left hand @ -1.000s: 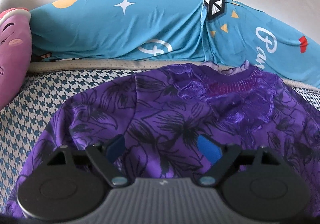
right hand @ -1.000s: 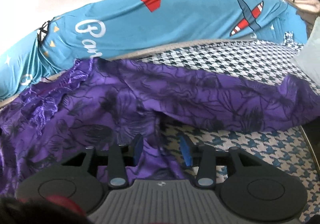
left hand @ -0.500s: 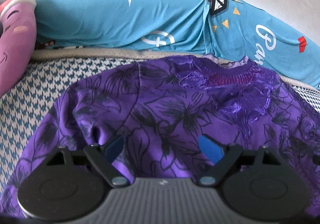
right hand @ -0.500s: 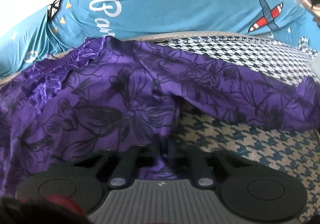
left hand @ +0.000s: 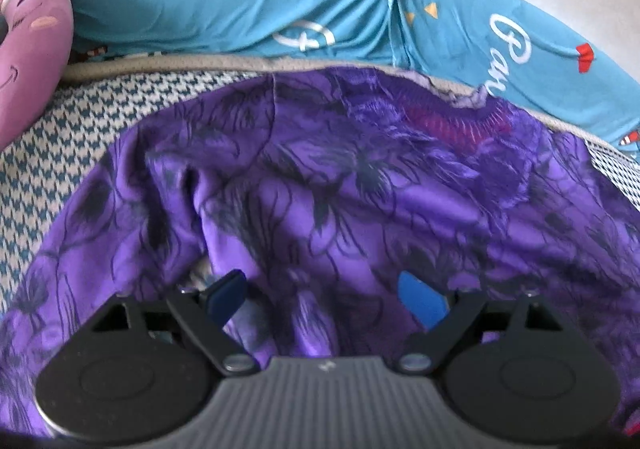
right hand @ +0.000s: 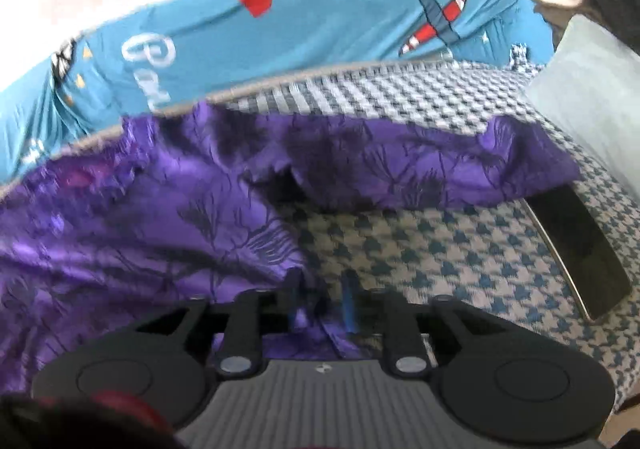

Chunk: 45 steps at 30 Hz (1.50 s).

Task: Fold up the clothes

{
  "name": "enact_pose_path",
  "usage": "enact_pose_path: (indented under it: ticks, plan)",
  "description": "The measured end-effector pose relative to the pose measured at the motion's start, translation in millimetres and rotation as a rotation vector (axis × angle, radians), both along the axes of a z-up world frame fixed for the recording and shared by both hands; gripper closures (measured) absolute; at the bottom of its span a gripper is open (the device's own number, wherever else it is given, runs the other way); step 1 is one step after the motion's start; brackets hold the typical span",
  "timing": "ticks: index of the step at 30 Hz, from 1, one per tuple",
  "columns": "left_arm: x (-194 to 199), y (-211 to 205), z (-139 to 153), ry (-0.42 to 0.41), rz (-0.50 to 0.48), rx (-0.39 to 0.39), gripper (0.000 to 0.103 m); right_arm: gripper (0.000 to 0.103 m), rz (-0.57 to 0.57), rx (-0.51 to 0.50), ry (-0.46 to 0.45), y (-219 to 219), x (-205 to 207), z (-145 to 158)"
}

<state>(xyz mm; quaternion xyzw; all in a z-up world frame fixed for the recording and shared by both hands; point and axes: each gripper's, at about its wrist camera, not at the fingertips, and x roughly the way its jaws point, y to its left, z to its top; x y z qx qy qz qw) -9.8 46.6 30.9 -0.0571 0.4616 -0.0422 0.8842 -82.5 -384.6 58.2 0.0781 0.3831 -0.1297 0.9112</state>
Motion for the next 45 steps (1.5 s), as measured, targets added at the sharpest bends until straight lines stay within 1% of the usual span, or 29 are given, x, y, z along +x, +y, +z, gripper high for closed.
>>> enact_pose_path:
  ticks: [1, 3, 8, 14, 17, 21, 23, 25, 28, 33, 36, 39, 44, 45]
  plan:
    - [-3.8, -0.6, -0.6, 0.003, -0.003, -0.002, 0.016, 0.074, -0.007, -0.017, -0.017, 0.0, -1.4, 3.1]
    - [-11.2, -0.6, -2.2, 0.005, 0.002, 0.003, 0.015, 0.074, -0.011, -0.035, -0.048, 1.2, -3.1, 8.0]
    - [-20.4, 3.8, -8.9, 0.035, 0.016, 0.000, 0.014, 0.074, 0.046, 0.012, -0.099, 11.7, -1.3, 13.7]
    - [-22.9, 16.6, -7.2, 0.023, 0.038, -0.001, 0.014, 0.073, 0.113, 0.068, -0.159, 24.3, 0.8, 20.5]
    - [-21.3, 25.8, -5.9, 0.017, 0.054, -0.020, 0.013, 0.073, 0.191, 0.080, -0.142, 41.2, 3.5, 17.0]
    - [-18.3, 33.8, -8.0, 0.034, 0.070, -0.042, 0.013, 0.073, 0.287, 0.081, -0.113, 65.0, 6.4, 11.5]
    - [-16.4, 37.6, -9.5, 0.045, 0.081, -0.067, 0.010, 0.073, 0.329, 0.099, -0.098, 75.3, 5.7, 8.6]
    - [-14.2, 41.9, -10.5, 0.049, 0.097, -0.081, 0.004, 0.073, 0.370, 0.107, -0.086, 86.9, 3.3, 6.5]
    - [-10.2, 48.1, -12.4, 0.052, 0.112, -0.095, 0.003, 0.073, 0.451, 0.100, -0.074, 107.1, -2.1, 3.4]
    - [-2.4, 61.4, -18.3, 0.076, 0.139, -0.173, 0.003, 0.073, 0.577, 0.099, -0.062, 139.5, -12.1, -0.9]
    - [2.2, 67.5, -20.6, 0.073, 0.155, -0.196, 0.003, 0.073, 0.637, 0.110, -0.051, 157.3, -18.1, -2.9]
    - [7.7, 71.5, -26.2, 0.078, 0.170, -0.206, 0.003, 0.073, 0.702, 0.136, -0.046, 175.3, -26.9, -3.2]
    - [14.2, 70.5, -27.3, 0.059, 0.166, -0.196, 0.004, 0.073, 0.816, 0.168, -0.027, 207.1, -42.9, -6.1]
    - [15.6, 69.5, -27.0, 0.056, 0.161, -0.193, 0.006, 0.073, 0.841, 0.167, -0.022, 214.0, -46.8, -7.3]
